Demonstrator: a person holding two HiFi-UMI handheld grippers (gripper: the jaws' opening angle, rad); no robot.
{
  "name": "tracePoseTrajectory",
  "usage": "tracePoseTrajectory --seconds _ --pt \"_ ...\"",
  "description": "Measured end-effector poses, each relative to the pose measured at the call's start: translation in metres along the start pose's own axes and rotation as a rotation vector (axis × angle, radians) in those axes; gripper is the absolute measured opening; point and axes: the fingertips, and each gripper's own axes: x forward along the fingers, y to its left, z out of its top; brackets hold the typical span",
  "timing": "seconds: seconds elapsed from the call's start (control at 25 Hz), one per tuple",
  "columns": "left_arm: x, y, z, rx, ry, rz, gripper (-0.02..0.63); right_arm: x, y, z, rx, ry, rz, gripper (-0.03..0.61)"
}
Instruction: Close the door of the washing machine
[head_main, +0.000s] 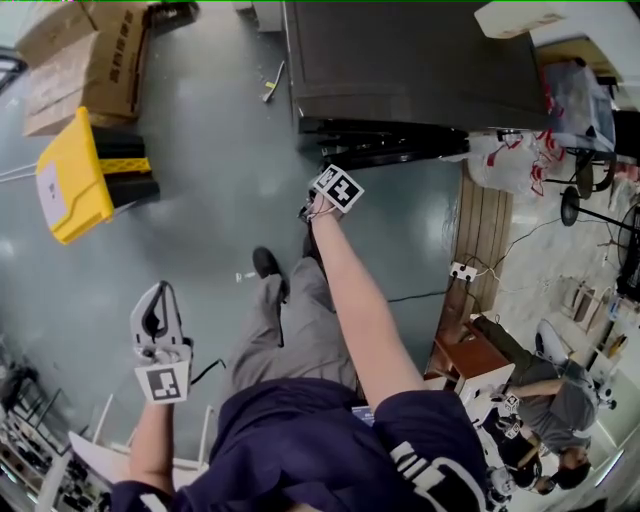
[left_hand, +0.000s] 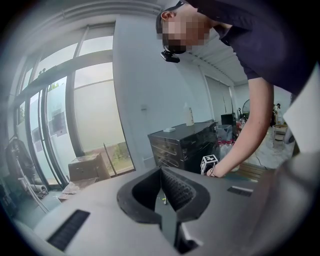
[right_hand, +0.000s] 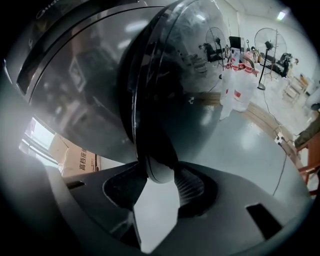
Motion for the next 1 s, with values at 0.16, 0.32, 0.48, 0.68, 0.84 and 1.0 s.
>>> tracePoseTrajectory --seconds 0.16,0.32,0.48,0.68,0.84,1.0 --pt "0.001 0.004 -0.002 0.01 0.012 -0.007 0.026 0.003 0.012 0.005 -0.002 -0.006 0.013 0.187" --pt "0.005 0.006 -0.002 -0.01 0.019 0.001 0.026 0.007 0.015 0.011 0.012 -0.01 0.02 0.19" --pt "0.006 0.008 -0.003 -0.005 0.019 -0.001 0.026 0.01 0.018 0.012 0.015 0.001 0.021 0.19" --pt "0.005 0.01 -0.005 -0.009 0.021 0.002 0.026 0.009 0.025 0.017 -0.071 0.001 0.064 0.199" --pt "0.006 0.009 -0.01 -0.014 0.034 0.002 0.026 0.011 0.025 0.016 -0.094 0.003 0.087 0.201" --pt "0.007 0.009 -0.011 -0.012 0.037 0.001 0.026 0.01 0.026 0.017 -0.08 -0.009 0.091 0.202"
